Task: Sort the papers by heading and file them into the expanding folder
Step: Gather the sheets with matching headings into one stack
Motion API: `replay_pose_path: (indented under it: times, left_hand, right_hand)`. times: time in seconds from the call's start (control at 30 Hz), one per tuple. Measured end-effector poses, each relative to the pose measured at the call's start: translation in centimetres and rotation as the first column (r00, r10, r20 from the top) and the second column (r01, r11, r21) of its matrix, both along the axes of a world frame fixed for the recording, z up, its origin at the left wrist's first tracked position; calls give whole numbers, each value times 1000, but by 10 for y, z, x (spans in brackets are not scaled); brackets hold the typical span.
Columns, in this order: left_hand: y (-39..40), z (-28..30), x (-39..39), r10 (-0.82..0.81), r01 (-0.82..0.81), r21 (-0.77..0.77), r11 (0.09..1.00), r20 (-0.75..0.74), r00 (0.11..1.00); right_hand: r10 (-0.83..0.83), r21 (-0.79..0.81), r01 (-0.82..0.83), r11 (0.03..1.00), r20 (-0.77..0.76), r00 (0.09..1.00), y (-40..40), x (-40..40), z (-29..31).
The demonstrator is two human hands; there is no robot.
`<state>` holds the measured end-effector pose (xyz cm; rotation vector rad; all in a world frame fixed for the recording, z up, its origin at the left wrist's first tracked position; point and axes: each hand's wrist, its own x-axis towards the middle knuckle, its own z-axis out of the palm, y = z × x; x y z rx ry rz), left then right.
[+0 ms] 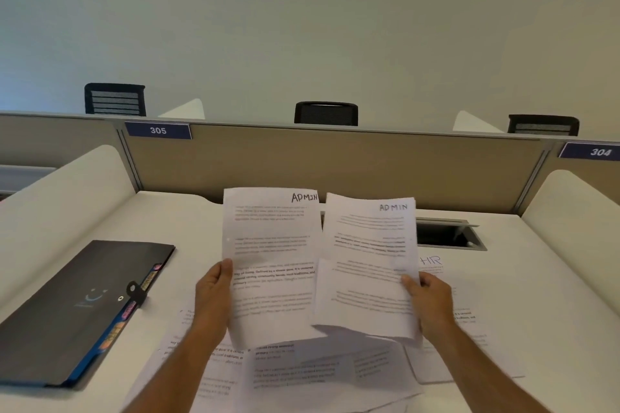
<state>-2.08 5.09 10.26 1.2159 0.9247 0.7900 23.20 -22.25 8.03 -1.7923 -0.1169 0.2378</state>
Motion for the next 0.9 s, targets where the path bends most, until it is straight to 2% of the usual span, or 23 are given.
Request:
replay_pose_path:
  times: [0.2,0.53,0.67,0.8,0.9]
  left_hand:
    - [8,9,2,-14,18,-77,997,53,999]
    - [-19,5,28,-113,114,-128,985,10,993]
    - [-25,2,32,-131,129,-83,988,-18,991]
    - [-29,1,33,-194,192,-78,978,-14,981]
    - [-27,0,29,-184,186,22,982,-73,980]
  right_hand:
    - [-49,-24,50,998,38,998,-19,10,-3]
    - [192,152,-183,971,-48,980,29,-34,26]
    - [271,218,-248,944,-83,959,46,-48,34]
    - [345,137,-328,935,-127,930,58,-61,33]
    - [382,20,-382,924,-101,919,57,-63,30]
